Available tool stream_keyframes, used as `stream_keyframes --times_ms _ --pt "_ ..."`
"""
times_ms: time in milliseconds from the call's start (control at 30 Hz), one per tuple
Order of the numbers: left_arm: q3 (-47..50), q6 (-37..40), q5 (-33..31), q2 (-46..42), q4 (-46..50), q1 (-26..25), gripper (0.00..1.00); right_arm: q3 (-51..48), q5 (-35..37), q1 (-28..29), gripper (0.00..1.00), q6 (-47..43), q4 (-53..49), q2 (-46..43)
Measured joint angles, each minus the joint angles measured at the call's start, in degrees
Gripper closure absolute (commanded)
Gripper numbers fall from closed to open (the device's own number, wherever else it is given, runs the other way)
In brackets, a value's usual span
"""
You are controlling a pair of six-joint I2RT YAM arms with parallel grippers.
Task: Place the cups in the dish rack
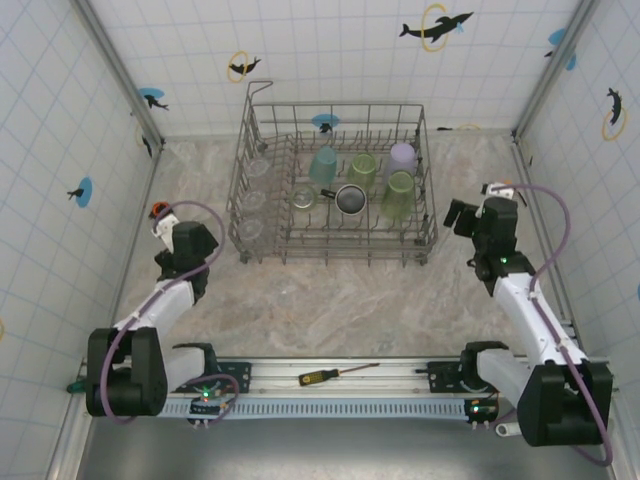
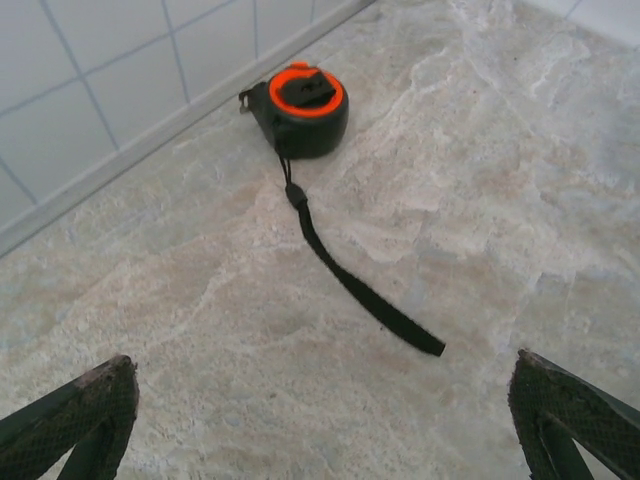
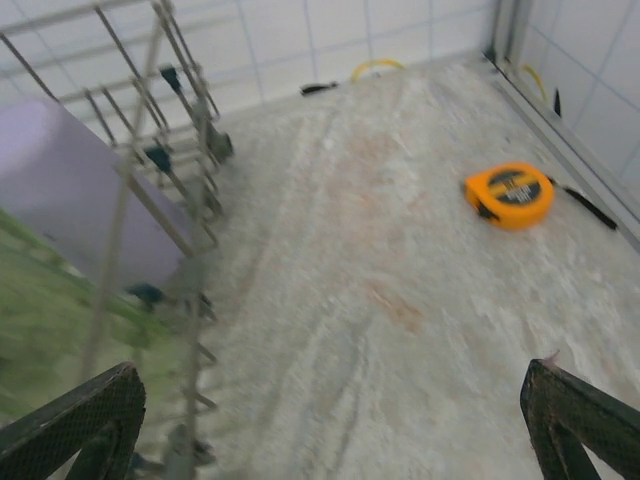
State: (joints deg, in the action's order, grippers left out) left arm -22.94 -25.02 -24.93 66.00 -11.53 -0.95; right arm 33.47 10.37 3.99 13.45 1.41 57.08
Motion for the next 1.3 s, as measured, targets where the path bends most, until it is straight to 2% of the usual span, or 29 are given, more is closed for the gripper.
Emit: stream_keyframes --times_ms 233,667,900,1067,1300 --pt "15.52 4.87 -1.75 -3.93 -16.63 0.0 0.02 -13.35 2.19 -0.85 0.0 -1.57 10.51 -2.69" --pt "19.67 14.71 -1.14 9.99 -38.36 0.0 0.03 -32.61 8.68 -1.07 0.0 -3.52 35.56 -1.38" --pt "19.02 18.03 4.04 13.68 -43.1 0.0 0.02 -33.09 9.31 -1.07 0.0 -4.07 50.16 9.11" --pt "18.12 20.55 12.63 17.46 -47.36 0.0 0.02 -33.09 8.41 -0.7 0.0 -4.52 59.19 15.52" --pt "18.29 20.72 16.72 18.78 -50.36 1.01 0.02 -33.07 8.96 -0.17 0.0 -5.75 69.26 20.24"
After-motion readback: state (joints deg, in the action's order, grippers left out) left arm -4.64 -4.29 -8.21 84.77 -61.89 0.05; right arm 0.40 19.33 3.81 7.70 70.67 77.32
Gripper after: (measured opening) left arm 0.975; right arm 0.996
